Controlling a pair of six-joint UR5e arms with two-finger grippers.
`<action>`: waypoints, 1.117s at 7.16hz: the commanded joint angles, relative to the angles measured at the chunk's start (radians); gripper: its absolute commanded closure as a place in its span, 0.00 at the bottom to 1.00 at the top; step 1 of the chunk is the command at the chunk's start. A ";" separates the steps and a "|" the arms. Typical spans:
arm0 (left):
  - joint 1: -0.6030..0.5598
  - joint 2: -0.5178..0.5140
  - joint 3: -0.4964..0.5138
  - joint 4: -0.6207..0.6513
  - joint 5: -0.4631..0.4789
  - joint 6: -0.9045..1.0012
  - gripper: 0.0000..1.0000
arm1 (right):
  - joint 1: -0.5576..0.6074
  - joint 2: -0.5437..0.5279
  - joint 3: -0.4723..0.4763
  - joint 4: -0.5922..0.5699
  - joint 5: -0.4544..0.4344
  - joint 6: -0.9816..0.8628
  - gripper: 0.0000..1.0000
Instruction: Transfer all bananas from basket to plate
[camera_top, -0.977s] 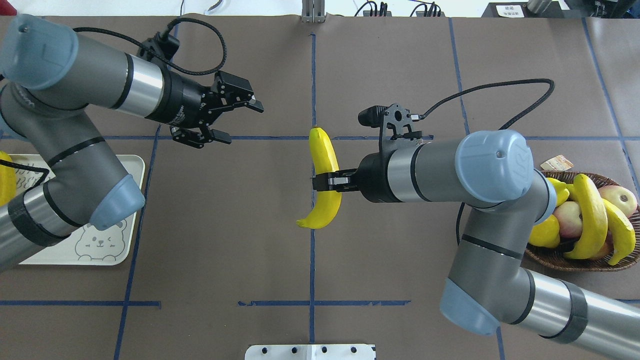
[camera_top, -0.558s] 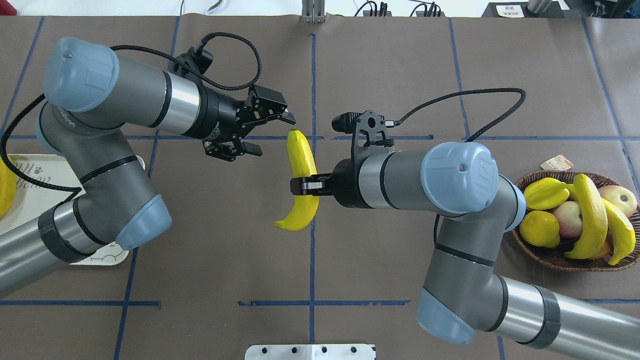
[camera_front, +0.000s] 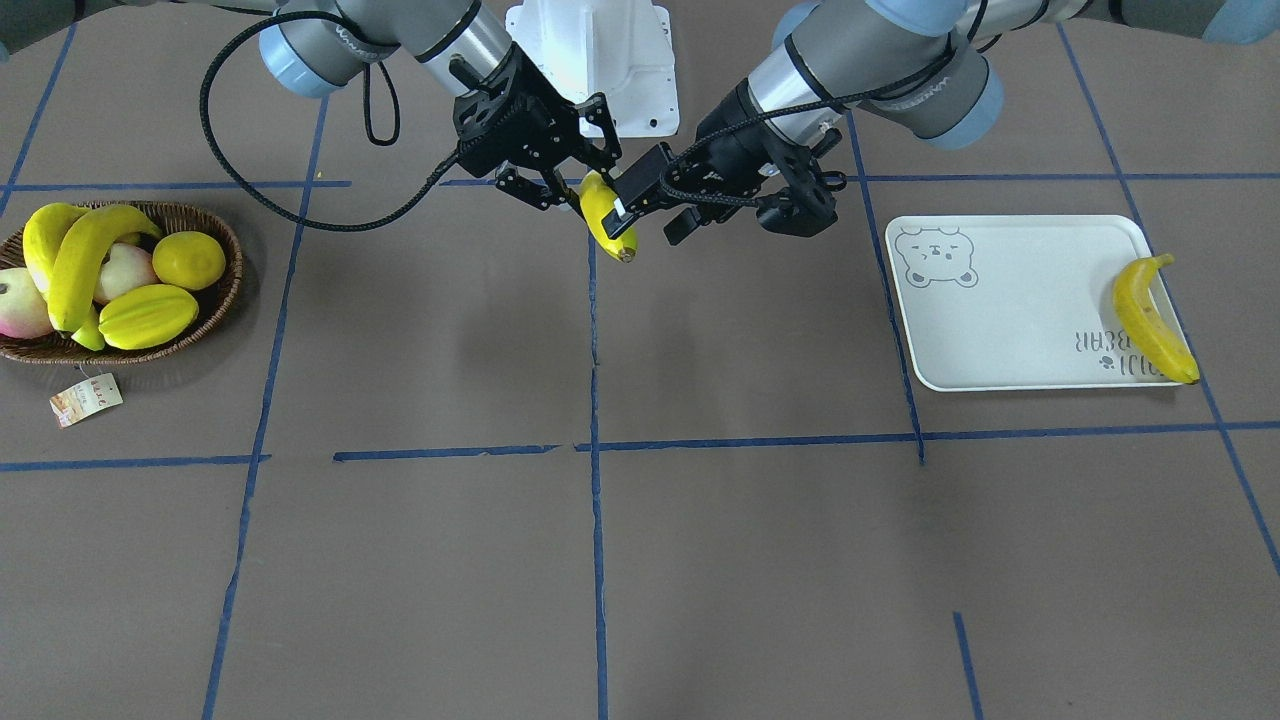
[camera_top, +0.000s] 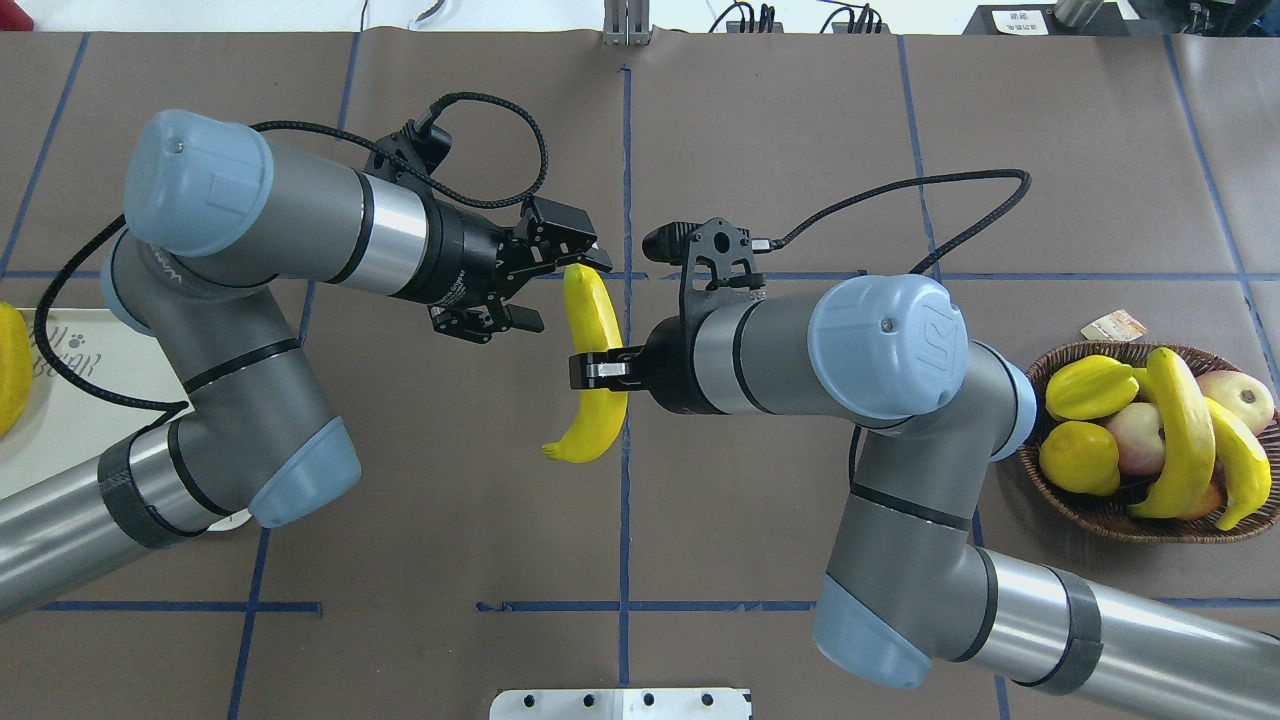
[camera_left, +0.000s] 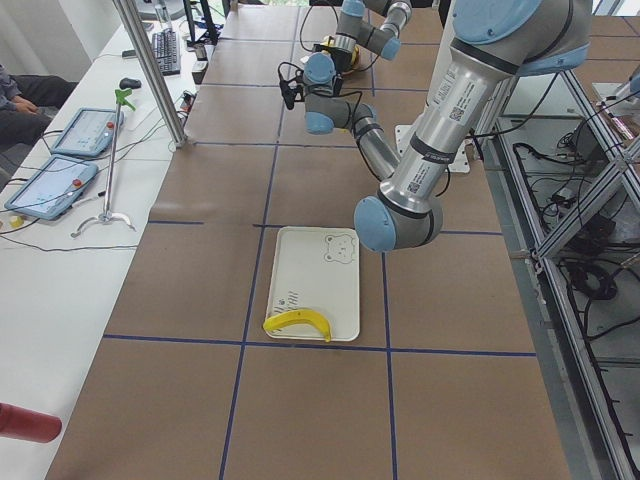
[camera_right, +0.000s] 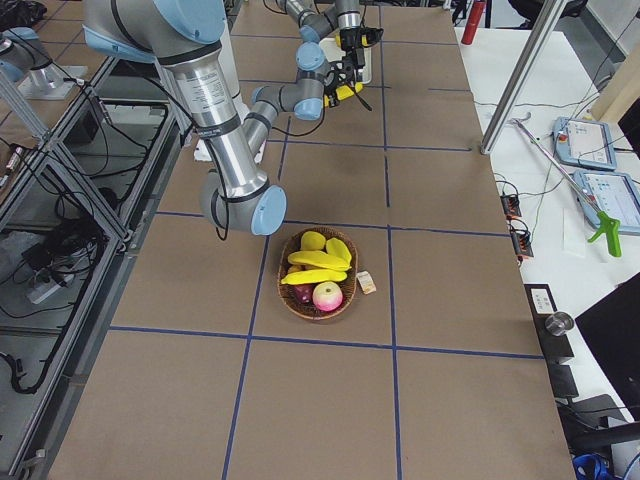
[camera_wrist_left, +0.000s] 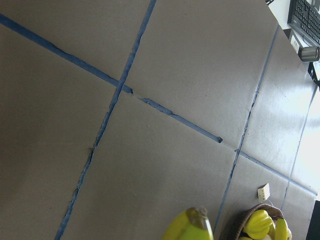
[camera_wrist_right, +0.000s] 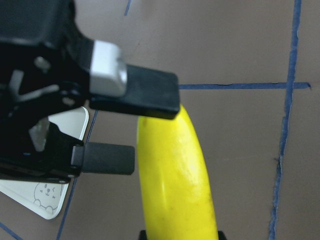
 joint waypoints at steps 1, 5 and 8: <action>0.021 0.006 0.012 0.000 0.007 0.003 0.05 | 0.000 0.023 0.003 -0.041 0.009 0.000 0.89; 0.032 0.004 0.014 0.000 0.013 0.002 0.17 | 0.000 0.032 -0.010 -0.046 0.009 0.000 0.90; 0.033 0.001 0.014 0.002 0.011 -0.006 0.55 | -0.002 0.034 -0.019 -0.046 0.009 -0.001 0.89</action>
